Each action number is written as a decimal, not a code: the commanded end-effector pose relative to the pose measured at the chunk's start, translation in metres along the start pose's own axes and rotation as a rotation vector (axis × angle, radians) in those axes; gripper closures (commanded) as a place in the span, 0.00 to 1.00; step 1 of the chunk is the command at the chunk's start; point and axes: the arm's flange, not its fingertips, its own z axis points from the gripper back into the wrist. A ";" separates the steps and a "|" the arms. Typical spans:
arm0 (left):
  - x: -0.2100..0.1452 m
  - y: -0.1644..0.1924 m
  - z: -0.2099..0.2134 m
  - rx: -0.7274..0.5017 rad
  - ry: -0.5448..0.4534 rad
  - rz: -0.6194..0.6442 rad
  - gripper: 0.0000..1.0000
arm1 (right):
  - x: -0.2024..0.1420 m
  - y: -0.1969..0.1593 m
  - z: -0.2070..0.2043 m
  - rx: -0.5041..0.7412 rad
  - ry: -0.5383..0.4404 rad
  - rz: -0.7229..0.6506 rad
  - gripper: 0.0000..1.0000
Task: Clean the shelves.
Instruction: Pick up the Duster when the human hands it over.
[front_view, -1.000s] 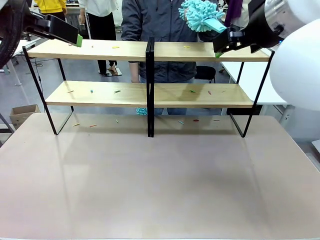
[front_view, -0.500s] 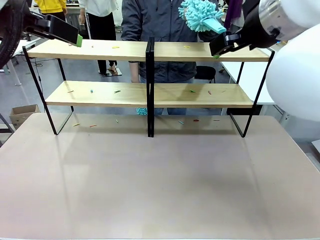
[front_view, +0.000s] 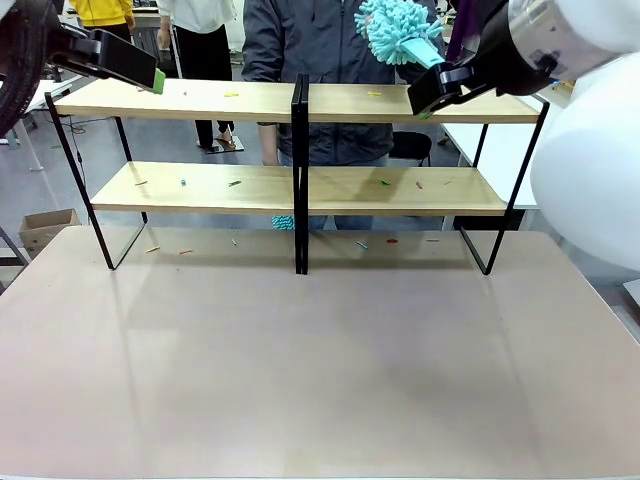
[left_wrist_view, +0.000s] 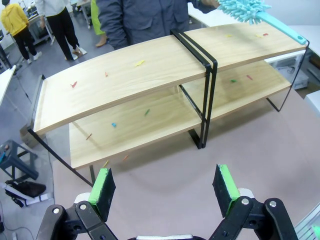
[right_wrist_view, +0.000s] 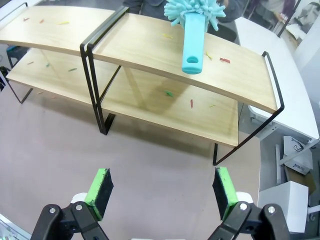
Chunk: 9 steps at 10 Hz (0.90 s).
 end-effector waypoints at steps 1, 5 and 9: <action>0.000 0.000 0.001 0.001 -0.001 -0.005 0.00 | -0.001 0.007 0.009 0.012 -0.002 -0.019 0.00; 0.000 0.000 0.001 0.001 -0.001 -0.005 0.00 | -0.006 0.013 0.026 0.051 -0.058 -0.021 0.00; 0.000 0.000 0.001 0.001 -0.001 -0.005 0.00 | -0.006 0.016 0.029 0.052 -0.075 -0.007 0.00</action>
